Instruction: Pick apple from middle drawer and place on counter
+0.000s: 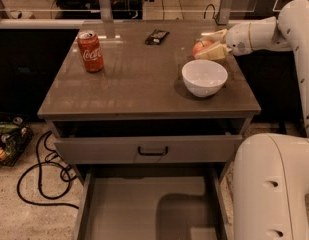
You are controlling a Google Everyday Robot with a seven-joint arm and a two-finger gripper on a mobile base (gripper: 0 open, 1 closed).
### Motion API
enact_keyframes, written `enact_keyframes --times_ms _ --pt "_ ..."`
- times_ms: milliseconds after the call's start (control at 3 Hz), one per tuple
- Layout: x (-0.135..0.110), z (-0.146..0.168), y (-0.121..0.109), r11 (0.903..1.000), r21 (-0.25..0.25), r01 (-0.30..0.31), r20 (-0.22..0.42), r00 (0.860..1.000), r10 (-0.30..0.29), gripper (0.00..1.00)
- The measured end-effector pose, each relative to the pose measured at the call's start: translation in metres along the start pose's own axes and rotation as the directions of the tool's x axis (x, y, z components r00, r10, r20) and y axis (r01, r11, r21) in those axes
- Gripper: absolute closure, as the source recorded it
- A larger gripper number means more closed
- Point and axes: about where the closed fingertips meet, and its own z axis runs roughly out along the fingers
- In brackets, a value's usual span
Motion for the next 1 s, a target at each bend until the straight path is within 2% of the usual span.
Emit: enact_keyframes --times_ms 333,667,1000 --pt "0.0004 0.0044 0.0007 1.0000 -0.005 -0.001 0.000 1.000 0.001 0.12" --pt "0.0007 0.0082 0.0013 0.9999 -0.010 -0.002 0.001 1.000 0.002 0.00" --pt "0.0007 0.0083 0.0014 0.9999 -0.010 -0.002 0.001 1.000 0.002 0.00"
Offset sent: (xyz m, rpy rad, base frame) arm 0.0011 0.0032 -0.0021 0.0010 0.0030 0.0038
